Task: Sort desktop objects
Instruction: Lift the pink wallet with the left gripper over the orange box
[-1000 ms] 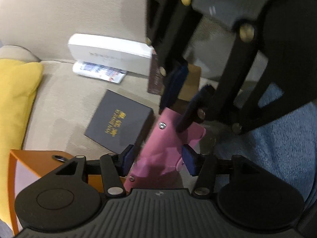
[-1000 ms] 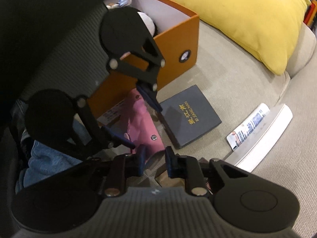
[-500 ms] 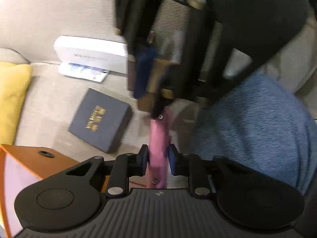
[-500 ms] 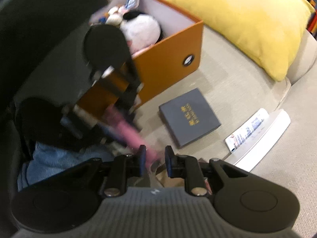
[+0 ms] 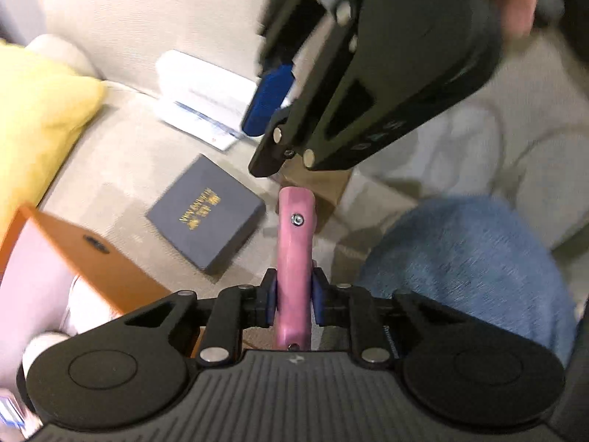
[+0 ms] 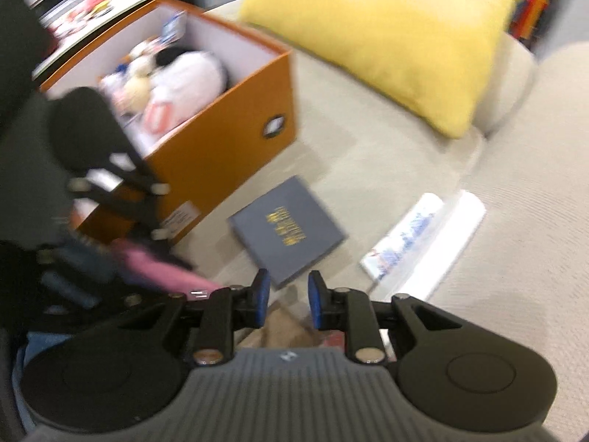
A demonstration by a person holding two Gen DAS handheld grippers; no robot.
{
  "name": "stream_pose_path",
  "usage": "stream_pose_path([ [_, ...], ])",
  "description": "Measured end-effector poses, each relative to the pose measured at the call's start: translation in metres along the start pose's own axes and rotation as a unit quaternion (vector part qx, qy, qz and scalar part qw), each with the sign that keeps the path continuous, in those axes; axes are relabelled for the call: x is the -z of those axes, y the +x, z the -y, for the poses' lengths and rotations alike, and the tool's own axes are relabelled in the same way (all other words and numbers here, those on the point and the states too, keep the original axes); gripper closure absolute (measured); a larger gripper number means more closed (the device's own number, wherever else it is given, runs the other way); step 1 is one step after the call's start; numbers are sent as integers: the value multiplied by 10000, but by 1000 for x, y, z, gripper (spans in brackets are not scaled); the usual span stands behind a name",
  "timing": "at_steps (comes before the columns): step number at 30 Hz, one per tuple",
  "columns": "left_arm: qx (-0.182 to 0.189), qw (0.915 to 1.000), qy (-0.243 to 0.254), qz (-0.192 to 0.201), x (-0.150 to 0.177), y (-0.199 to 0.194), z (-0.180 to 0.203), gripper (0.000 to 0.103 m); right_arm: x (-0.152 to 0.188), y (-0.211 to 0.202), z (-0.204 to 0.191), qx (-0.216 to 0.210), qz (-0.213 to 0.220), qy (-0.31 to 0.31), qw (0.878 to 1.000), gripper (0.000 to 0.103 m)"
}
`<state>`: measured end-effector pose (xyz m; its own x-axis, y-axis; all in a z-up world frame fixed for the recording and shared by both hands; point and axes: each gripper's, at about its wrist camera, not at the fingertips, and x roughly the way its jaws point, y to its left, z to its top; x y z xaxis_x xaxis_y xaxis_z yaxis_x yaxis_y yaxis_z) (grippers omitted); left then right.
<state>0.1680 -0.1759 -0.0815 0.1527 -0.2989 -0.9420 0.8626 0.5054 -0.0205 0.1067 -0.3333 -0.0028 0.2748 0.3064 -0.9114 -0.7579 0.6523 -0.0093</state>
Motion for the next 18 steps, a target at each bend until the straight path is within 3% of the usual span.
stream_pose_path([
  [7, 175, 9925, -982, 706, 7, -58, -32, 83, 14, -17, 33, 225, 201, 337, 9990, 67],
  [13, 299, 9772, -1601, 1360, 13, -108, -46, 83, 19, 0, 14, 276, 233, 19, 9993, 53],
  [16, 171, 9694, -1876, 1575, 21, -128, -47, 83, 19, 7, 2, 280, 233, -263, 9990, 49],
  [18, 43, 9638, -2064, 1687, 32, -144, -69, 83, 19, 17, -6, 290, 198, -427, 9985, 46],
])
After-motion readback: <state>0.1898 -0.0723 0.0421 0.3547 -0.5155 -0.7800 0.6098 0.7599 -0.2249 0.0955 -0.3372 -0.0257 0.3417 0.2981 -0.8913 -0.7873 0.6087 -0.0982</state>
